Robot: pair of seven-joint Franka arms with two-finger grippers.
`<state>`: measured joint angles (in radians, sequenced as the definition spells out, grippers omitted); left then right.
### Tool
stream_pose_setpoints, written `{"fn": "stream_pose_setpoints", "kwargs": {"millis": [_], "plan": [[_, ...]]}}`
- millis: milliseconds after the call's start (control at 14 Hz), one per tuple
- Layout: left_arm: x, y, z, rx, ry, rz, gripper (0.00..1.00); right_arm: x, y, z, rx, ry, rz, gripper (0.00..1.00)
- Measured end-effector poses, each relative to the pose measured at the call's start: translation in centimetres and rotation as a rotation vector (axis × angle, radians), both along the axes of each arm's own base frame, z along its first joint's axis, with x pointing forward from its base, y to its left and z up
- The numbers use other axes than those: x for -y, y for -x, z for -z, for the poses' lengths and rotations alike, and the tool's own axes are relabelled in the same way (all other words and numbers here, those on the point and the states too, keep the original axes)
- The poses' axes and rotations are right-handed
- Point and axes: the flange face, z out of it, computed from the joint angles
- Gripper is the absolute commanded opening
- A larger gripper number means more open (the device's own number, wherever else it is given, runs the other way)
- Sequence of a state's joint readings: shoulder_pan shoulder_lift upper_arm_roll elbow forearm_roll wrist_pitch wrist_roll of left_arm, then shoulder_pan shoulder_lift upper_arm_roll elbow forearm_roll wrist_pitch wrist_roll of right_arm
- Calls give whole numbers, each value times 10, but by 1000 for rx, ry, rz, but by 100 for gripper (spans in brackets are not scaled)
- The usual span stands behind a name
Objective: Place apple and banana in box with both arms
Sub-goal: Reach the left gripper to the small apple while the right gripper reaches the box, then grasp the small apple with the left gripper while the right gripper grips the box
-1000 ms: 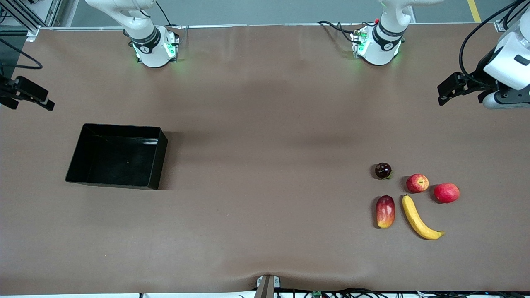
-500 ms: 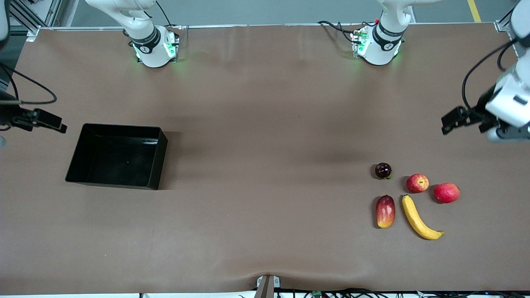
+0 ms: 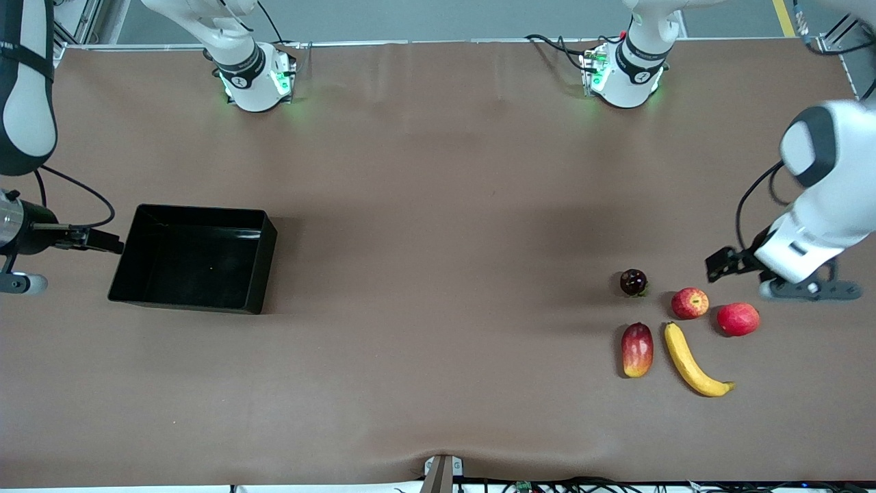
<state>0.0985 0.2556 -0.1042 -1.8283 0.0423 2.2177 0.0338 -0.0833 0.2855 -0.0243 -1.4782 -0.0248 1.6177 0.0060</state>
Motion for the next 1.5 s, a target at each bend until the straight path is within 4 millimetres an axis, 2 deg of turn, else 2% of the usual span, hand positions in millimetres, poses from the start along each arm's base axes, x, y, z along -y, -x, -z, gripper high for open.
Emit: {"fn": "stream_pose_setpoints", "kwargs": {"millis": [214,429,786,1071,1143,1214,1286,1357,1429,1500], "plan": [[-8,-12,65,5,13,-12,100,29,-8,30,-15,-15,-55,100],[-21,-11,110,-10,-2,-8,100,75,-9,76,-78,-52,-111,100],[-30,-10,143,-24,-38,2,100,129,8,163,-175,-114,-35,100],[-38,-8,172,-32,-29,-9,100,153,11,202,-78,-87,-10,100],[-41,-8,176,-37,-28,-13,100,157,16,213,-70,-87,-11,89],[-42,-7,179,-41,-28,-15,100,160,22,223,-73,-89,-10,73],[-42,-7,182,-45,-27,-16,98,160,27,231,-79,-92,-9,63],[-42,-6,185,-49,-26,-15,94,159,30,237,-79,-92,-8,48],[-42,-6,187,-53,-25,-15,89,160,32,242,-74,-90,-6,23],[-42,-5,190,-57,-25,-15,81,162,36,248,-77,-92,-1,7]]}}
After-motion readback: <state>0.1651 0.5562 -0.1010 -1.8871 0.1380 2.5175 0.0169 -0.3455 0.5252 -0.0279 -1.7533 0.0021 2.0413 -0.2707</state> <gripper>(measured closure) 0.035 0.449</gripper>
